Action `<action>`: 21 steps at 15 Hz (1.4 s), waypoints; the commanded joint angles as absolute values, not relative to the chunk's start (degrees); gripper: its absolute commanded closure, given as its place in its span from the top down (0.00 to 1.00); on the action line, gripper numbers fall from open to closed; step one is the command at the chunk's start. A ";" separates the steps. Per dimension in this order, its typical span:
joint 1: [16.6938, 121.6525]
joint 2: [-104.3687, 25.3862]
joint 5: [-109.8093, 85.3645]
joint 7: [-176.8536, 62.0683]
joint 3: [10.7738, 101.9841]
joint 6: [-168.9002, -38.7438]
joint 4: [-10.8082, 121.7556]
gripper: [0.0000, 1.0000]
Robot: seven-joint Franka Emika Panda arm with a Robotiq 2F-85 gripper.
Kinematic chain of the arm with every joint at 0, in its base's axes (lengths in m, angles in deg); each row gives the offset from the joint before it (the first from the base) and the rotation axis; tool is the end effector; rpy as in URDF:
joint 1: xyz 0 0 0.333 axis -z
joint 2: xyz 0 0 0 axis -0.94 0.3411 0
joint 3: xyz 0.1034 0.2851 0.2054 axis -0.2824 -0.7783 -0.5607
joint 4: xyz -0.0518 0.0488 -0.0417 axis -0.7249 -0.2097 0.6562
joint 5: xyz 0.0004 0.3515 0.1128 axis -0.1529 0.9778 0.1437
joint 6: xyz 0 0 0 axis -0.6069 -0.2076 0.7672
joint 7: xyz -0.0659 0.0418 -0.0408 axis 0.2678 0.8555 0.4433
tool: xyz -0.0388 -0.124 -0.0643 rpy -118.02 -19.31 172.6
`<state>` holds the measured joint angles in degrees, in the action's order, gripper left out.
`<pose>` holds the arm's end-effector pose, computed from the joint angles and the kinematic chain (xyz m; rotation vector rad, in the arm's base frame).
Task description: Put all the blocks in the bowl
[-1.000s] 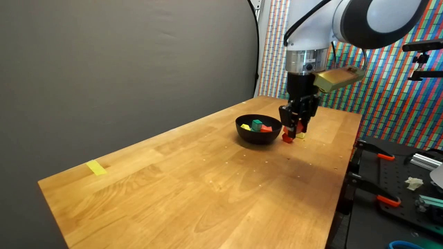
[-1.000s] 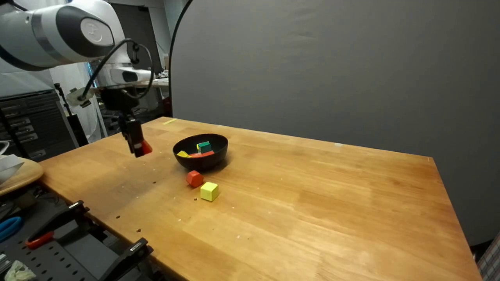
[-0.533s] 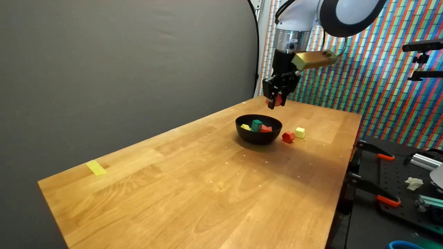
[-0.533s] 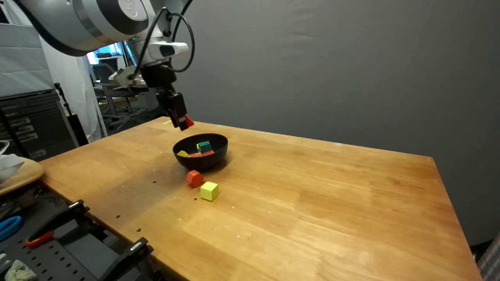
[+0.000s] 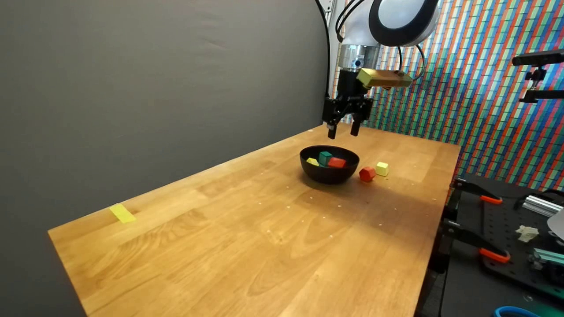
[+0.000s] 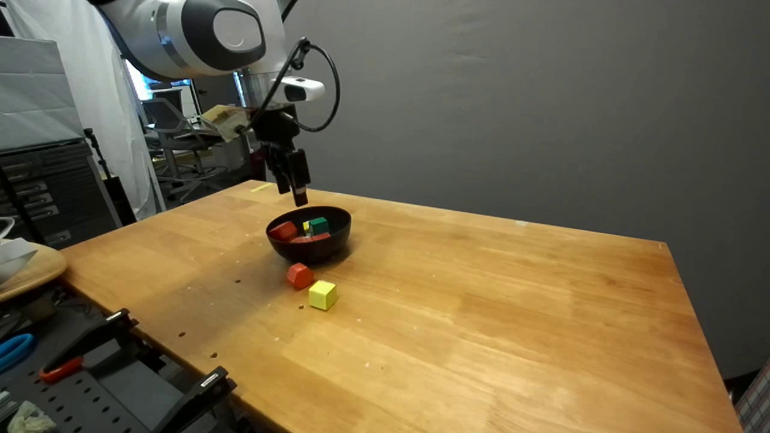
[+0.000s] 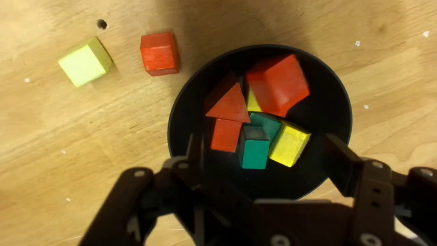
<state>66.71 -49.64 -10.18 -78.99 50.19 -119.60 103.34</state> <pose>0.4838 0.0474 0.2942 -3.0788 0.5397 -0.1004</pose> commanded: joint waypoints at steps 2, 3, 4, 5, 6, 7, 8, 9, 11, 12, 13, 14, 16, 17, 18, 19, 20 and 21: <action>68.19 -57.16 -16.79 -71.38 53.11 -114.98 107.20 1.00; 68.52 -58.50 -18.85 -70.30 53.43 -116.57 108.87 1.00; 68.79 -59.43 -23.48 -70.19 53.68 -116.82 110.38 1.00; 69.18 -60.36 -24.73 -67.88 53.46 -116.48 111.56 1.00; 69.19 -62.55 -23.78 -64.44 52.97 -117.73 114.82 1.00; 68.62 -64.49 -19.52 -59.55 52.50 -118.79 117.51 1.00; 67.78 -66.35 -15.23 -54.95 52.20 -119.02 120.03 1.00; 69.25 -60.26 -19.65 -61.91 52.12 -117.12 114.03 1.00; 68.66 -62.86 -16.70 -57.67 51.60 -117.58 117.44 1.00; 68.56 -63.72 -16.52 -57.19 51.49 -117.73 118.25 1.00; 68.81 -61.80 -16.73 -57.81 51.56 -119.64 117.97 1.00; 68.69 -59.68 -15.96 -57.54 51.71 -120.74 117.49 1.00; 68.73 -55.52 -15.84 -57.58 51.83 -123.56 116.56 1.00; 68.79 -53.22 -15.90 -57.47 51.94 -124.82 115.69 1.00; 68.91 -50.85 -16.54 -57.93 52.09 -125.92 114.52 1.00; 68.92 -48.83 -16.86 -57.99 52.31 -126.83 113.49 1.00; 68.93 -46.65 -17.40 -58.15 52.69 -127.42 112.10 1.00; 68.82 -44.97 -17.58 -58.04 53.08 -127.59 110.95 1.00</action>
